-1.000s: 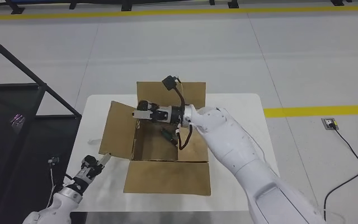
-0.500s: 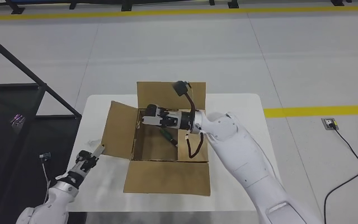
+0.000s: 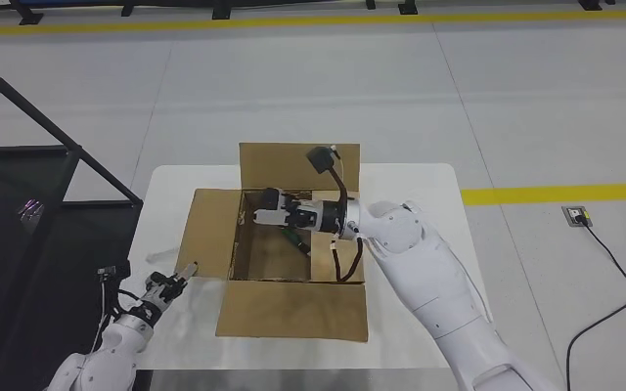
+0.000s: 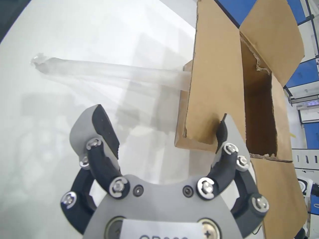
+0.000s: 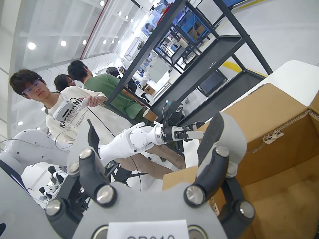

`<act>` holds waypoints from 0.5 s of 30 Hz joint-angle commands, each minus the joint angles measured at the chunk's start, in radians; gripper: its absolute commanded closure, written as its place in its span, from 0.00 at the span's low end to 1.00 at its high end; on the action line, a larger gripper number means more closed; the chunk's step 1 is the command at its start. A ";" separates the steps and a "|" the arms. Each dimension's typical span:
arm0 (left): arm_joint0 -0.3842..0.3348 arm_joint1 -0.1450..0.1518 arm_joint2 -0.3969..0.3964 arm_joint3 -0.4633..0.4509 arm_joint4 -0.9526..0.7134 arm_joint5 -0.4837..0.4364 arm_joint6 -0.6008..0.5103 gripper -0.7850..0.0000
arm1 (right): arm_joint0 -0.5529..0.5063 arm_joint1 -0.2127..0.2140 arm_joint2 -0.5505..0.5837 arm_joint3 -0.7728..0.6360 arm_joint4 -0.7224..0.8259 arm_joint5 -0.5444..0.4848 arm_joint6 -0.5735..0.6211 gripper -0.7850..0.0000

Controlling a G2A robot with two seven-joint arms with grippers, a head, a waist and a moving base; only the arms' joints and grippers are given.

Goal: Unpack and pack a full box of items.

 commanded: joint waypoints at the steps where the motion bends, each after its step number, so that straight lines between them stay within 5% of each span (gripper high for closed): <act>1: 0.000 -0.001 -0.006 -0.003 -0.004 0.001 0.011 0.00 | 0.004 0.001 -0.004 0.002 -0.002 0.007 0.008 0.00; 15: 0.189 -0.006 -0.194 -0.302 -0.261 -0.286 0.061 0.00 | -0.045 0.038 0.025 -0.137 -0.173 0.109 -0.019 0.00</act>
